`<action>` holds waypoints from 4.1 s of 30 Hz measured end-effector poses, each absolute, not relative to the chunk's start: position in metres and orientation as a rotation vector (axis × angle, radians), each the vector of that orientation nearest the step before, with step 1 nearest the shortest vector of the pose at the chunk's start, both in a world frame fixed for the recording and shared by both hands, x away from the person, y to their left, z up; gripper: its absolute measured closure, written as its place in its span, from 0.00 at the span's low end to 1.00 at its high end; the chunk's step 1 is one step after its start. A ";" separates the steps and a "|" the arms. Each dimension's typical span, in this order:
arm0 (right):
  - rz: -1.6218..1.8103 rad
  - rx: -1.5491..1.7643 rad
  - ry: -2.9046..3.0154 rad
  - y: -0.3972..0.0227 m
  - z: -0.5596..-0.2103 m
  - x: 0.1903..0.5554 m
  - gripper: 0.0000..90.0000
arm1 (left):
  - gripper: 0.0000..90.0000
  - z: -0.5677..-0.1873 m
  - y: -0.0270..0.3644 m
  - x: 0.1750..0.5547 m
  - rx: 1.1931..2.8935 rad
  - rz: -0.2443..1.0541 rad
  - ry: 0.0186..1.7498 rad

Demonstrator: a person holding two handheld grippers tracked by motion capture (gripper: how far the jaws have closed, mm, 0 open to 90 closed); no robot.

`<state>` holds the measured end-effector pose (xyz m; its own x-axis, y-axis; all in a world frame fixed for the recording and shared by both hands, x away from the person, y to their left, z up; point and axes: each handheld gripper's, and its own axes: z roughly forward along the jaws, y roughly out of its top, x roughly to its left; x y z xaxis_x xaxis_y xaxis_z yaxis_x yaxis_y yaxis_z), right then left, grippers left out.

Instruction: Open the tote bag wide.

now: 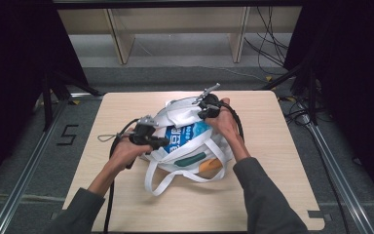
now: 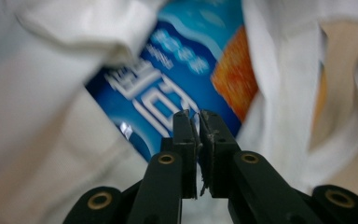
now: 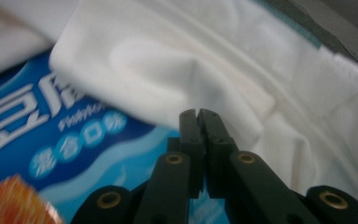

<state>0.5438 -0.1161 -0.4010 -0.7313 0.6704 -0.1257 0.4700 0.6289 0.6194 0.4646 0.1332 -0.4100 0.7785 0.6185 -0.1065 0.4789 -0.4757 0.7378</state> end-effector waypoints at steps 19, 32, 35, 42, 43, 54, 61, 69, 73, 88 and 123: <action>0.665 0.980 2.519 -0.175 -0.452 0.511 1.00 | 0.99 -0.440 0.173 0.530 2.100 0.306 1.127; 0.903 0.820 2.603 -0.149 -0.407 0.457 1.00 | 0.96 -0.419 0.125 0.531 2.195 0.326 1.009; 0.881 0.728 2.726 -0.153 -0.417 0.435 1.00 | 0.98 -0.427 0.124 0.544 2.205 0.324 1.092; 0.830 0.701 2.803 -0.154 -0.452 0.413 1.00 | 0.99 -0.431 0.124 0.550 2.187 0.301 1.134; 0.835 0.702 2.792 -0.154 -0.452 0.414 1.00 | 0.99 -0.429 0.123 0.546 2.186 0.313 1.117; 1.106 0.754 2.388 -0.178 -0.369 0.476 1.00 | 0.94 -0.394 0.158 0.519 2.069 0.329 1.010; 0.905 1.015 2.413 -0.186 -0.427 0.541 1.00 | 0.98 -0.424 0.181 0.528 2.072 0.292 1.108; 0.787 1.132 2.481 -0.183 -0.477 0.562 1.00 | 1.00 -0.449 0.191 0.535 2.101 0.348 1.186; 0.827 1.080 2.430 -0.188 -0.461 0.553 1.00 | 0.98 -0.438 0.188 0.524 2.121 0.360 1.147; 1.048 0.695 2.680 -0.153 -0.417 0.442 1.00 | 0.95 -0.430 0.140 0.466 2.292 0.173 0.788; 0.793 0.967 2.483 -0.096 -0.436 0.563 1.00 | 0.92 -0.434 0.151 0.430 2.205 0.177 0.741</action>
